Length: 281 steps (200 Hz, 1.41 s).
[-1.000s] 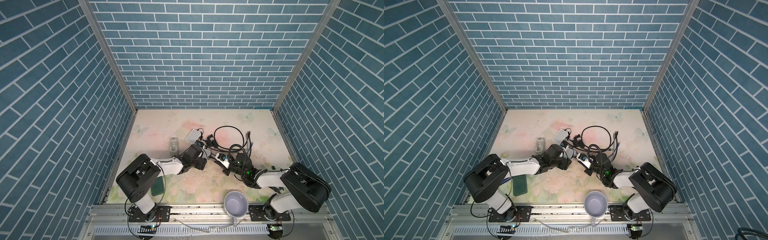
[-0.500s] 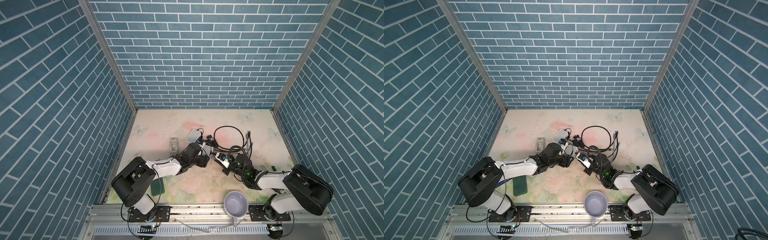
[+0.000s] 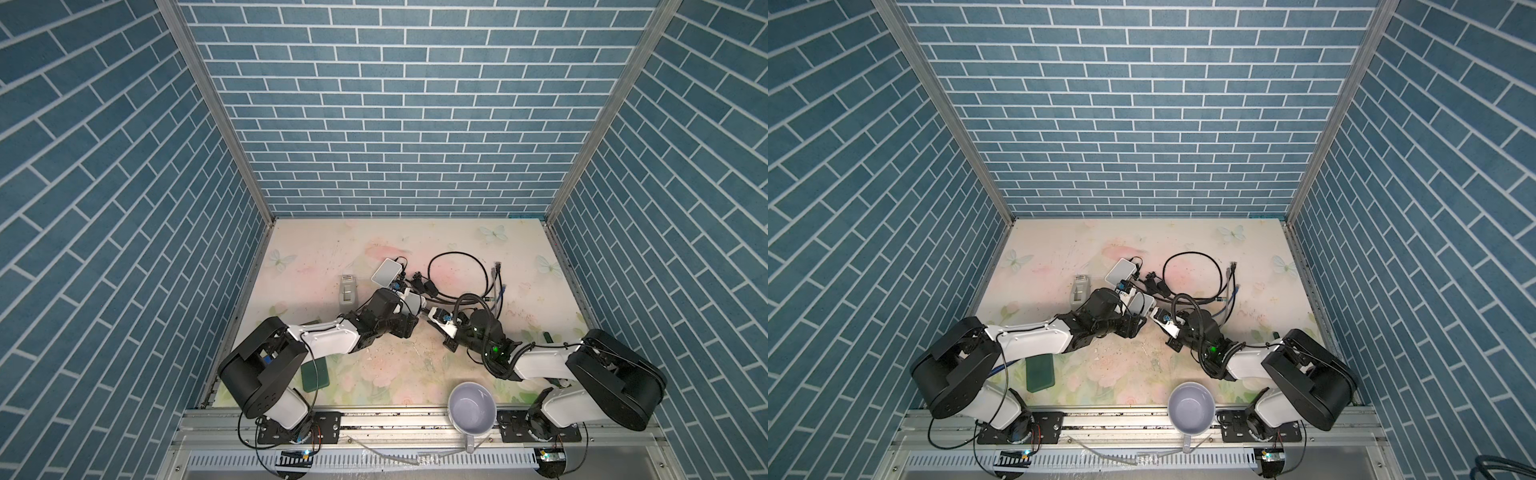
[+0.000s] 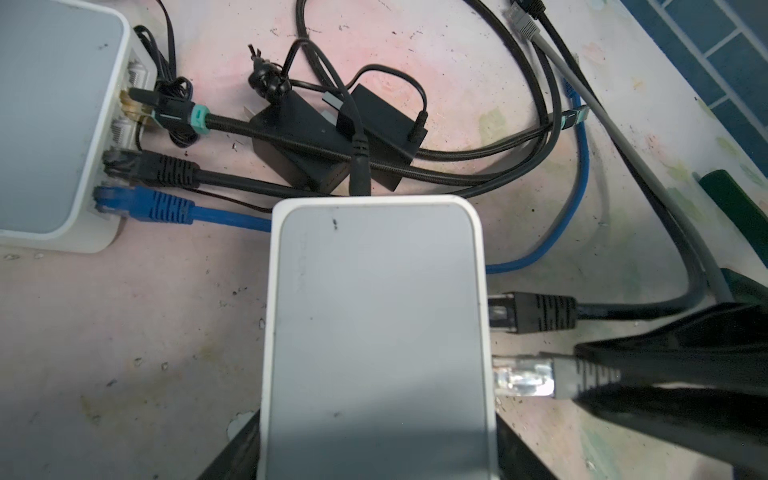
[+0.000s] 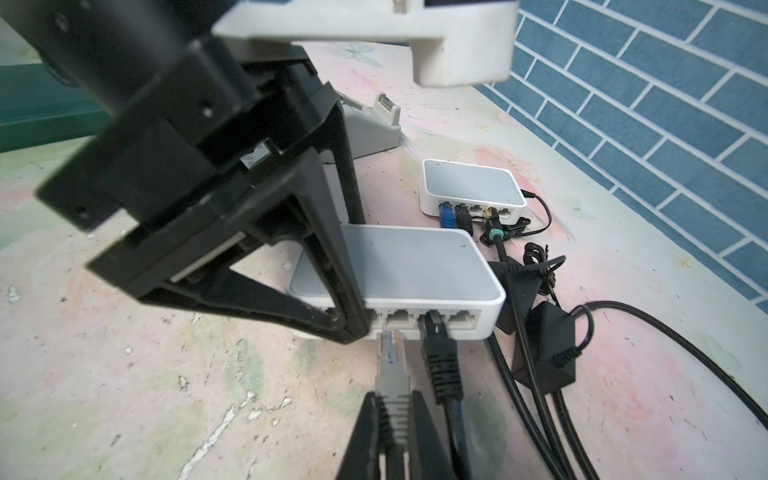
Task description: Insert the plug into the switch port
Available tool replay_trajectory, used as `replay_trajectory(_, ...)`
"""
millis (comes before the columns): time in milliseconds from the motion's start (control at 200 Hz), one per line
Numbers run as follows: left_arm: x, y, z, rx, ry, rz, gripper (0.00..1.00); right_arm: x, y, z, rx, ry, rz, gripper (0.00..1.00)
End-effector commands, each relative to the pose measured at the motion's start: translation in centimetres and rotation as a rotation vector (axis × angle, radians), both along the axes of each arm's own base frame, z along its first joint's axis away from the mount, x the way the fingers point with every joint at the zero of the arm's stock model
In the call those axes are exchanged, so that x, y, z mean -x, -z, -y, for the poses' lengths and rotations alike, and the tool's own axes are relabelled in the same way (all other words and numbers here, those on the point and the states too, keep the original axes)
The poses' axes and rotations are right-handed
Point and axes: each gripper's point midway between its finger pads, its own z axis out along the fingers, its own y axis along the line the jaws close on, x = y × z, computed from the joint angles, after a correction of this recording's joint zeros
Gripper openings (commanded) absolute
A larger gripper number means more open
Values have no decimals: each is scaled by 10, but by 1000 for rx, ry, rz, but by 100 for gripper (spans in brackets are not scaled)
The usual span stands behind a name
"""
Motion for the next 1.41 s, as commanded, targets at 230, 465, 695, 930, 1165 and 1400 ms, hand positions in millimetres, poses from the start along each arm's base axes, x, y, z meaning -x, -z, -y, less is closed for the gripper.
replay_trajectory(230,0,-15,4,-4,41,52,40,-3,-15,-12,-11,-16,90,0)
replay_trajectory(465,1,-12,0,-20,39,49,41,-4,-25,-12,-15,-9,134,0)
replay_trajectory(695,4,-12,2,-13,56,53,41,-8,-24,-11,-8,14,149,0)
replay_trajectory(930,8,-6,4,-34,80,33,43,-9,-31,-18,-33,-1,171,0)
replay_trajectory(1165,17,-16,17,17,149,62,42,-11,-28,-21,-31,0,179,0)
replay_trajectory(1400,30,-30,36,63,259,77,42,0,-32,-31,-63,-65,205,0)
